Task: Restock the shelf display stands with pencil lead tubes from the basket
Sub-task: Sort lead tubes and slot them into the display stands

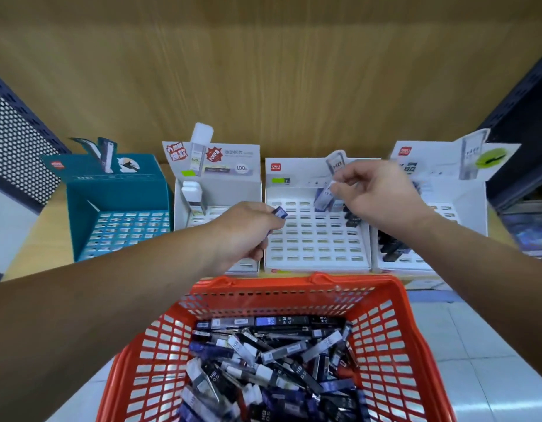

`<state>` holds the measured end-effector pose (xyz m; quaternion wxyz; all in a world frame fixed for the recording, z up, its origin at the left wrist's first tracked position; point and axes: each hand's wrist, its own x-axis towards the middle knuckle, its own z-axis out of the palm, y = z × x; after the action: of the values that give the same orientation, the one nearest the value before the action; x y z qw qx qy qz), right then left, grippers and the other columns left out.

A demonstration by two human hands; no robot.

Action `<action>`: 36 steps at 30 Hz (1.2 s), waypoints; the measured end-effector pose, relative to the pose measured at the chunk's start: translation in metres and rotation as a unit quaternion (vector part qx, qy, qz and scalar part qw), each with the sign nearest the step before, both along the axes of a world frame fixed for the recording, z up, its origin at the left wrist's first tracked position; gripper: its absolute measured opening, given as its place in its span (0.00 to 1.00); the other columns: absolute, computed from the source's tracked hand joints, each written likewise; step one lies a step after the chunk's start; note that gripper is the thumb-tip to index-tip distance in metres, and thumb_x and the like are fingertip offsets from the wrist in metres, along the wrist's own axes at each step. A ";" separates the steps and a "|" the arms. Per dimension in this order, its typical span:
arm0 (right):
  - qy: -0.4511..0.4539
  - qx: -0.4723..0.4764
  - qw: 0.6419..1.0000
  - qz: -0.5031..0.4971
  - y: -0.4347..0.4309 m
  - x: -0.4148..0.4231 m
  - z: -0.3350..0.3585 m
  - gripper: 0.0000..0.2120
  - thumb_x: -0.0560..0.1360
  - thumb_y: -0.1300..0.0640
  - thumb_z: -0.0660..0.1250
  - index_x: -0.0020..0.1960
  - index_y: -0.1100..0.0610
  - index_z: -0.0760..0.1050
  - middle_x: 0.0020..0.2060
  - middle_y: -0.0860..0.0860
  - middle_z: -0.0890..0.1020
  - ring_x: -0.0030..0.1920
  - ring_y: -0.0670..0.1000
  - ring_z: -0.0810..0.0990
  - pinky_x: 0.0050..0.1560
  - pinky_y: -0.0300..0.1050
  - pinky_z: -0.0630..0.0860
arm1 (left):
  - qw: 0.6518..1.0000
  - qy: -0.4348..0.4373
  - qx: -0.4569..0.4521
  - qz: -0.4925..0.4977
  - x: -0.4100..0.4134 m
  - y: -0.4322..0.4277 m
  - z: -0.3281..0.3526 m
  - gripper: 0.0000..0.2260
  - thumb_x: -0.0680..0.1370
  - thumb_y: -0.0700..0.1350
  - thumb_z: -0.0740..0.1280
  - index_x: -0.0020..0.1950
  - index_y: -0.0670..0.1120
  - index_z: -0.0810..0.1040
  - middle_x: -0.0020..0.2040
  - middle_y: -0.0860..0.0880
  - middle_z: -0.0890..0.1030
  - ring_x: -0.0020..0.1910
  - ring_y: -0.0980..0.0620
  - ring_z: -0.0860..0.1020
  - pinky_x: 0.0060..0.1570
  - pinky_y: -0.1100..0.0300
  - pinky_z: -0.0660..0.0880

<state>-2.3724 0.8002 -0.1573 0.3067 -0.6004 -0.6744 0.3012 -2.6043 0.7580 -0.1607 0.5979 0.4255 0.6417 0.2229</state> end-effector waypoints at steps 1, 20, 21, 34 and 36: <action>-0.009 0.004 1.000 0.010 -0.002 0.001 -0.003 0.04 0.78 0.59 0.74 0.46 0.52 0.83 0.25 0.35 0.78 0.25 0.39 0.74 0.34 0.32 0.71 | 1.000 0.013 0.013 -0.017 0.000 0.000 -0.002 0.07 0.81 0.44 0.70 0.55 0.41 0.82 0.38 0.46 0.75 0.35 0.50 0.74 0.31 0.58 0.72; -0.173 0.026 0.983 0.064 0.003 0.029 -0.023 0.06 0.77 0.60 0.71 0.48 0.50 0.84 0.39 0.44 0.84 0.43 0.50 0.81 0.49 0.53 0.82 | 0.994 0.022 0.094 0.044 0.031 0.006 -0.017 0.06 0.78 0.35 0.72 0.52 0.45 0.82 0.43 0.38 0.86 0.34 0.48 0.81 0.38 0.56 0.81; -0.184 0.025 0.980 0.070 0.003 0.028 -0.023 0.06 0.77 0.59 0.71 0.49 0.49 0.84 0.39 0.43 0.83 0.44 0.50 0.81 0.48 0.52 0.81 | 0.994 0.020 0.095 0.041 0.032 0.005 -0.016 0.06 0.78 0.36 0.72 0.52 0.45 0.83 0.43 0.39 0.86 0.33 0.50 0.81 0.38 0.57 0.81; -0.299 0.189 0.934 0.052 -0.004 0.019 -0.037 0.07 0.77 0.58 0.71 0.54 0.55 0.84 0.48 0.55 0.80 0.47 0.63 0.82 0.36 0.50 0.74 | 0.943 0.170 0.275 -0.084 0.048 0.030 -0.022 0.09 0.84 0.44 0.64 0.50 0.45 0.83 0.42 0.44 0.82 0.37 0.46 0.81 0.43 0.48 0.83; -0.291 0.201 0.933 0.073 -0.006 0.022 -0.037 0.06 0.76 0.57 0.71 0.51 0.54 0.85 0.43 0.54 0.80 0.47 0.62 0.81 0.36 0.48 0.72 | 0.916 0.200 0.321 -0.131 0.053 0.033 -0.025 0.07 0.83 0.42 0.66 0.52 0.47 0.85 0.41 0.49 0.78 0.37 0.52 0.79 0.42 0.58 0.79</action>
<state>-2.3506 0.7942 -0.1948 0.1891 -0.5365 -0.8224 -0.0070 -2.5509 0.7906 -0.1856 0.3123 0.7107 0.5799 0.2472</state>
